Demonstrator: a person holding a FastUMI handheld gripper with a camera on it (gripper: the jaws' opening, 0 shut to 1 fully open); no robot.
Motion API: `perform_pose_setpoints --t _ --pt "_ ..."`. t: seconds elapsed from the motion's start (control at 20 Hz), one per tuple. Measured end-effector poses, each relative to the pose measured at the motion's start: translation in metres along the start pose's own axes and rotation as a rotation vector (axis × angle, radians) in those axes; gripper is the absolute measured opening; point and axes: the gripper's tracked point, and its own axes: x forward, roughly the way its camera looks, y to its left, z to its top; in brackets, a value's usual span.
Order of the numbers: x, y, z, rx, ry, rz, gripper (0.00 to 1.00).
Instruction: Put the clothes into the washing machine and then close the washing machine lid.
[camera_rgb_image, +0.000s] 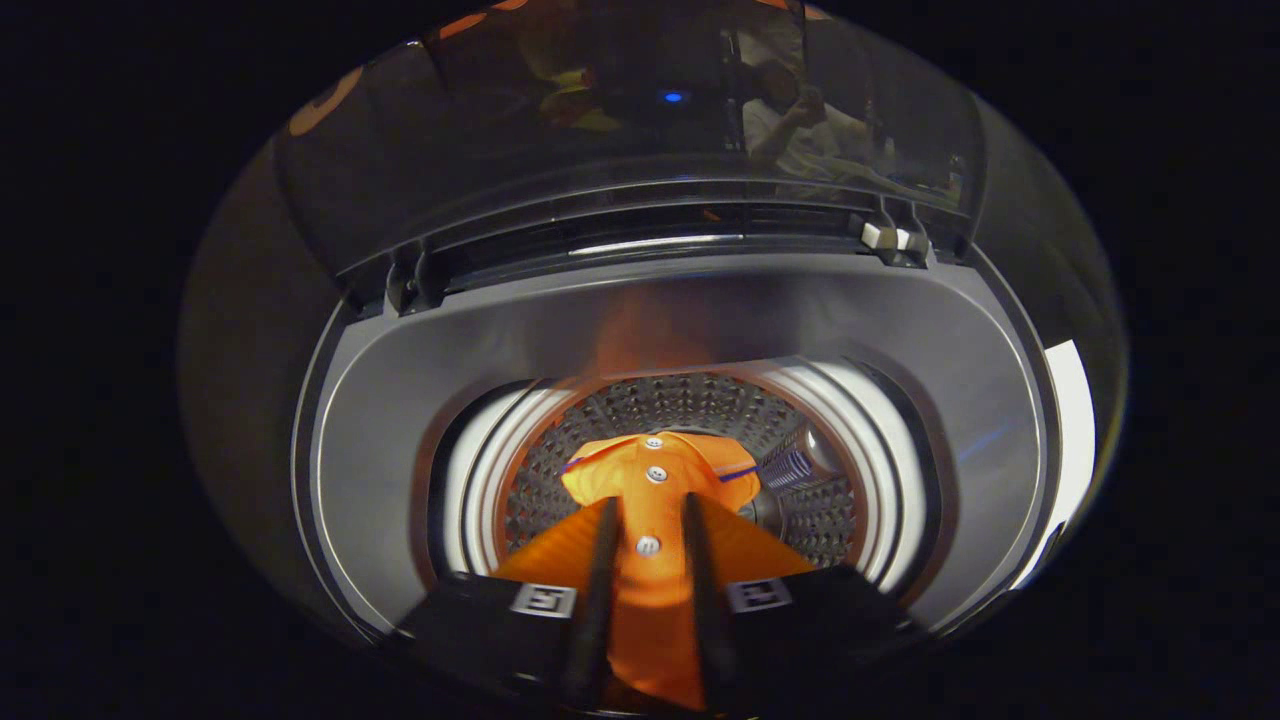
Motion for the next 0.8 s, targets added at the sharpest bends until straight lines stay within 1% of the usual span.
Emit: perform_pose_setpoints --t 0.15,0.3,0.5,0.65,0.8 --pt "-0.002 0.004 -0.002 -0.012 -0.011 0.004 1.0" --pt "-0.007 0.006 -0.002 -0.004 -0.023 -0.001 0.98" --pt "-0.022 0.007 0.01 0.0 -0.097 -0.009 0.99" --pt "-0.051 0.012 0.032 0.001 -0.201 0.001 0.99" --pt "-0.093 0.016 0.066 -0.015 -0.336 -0.001 0.99"
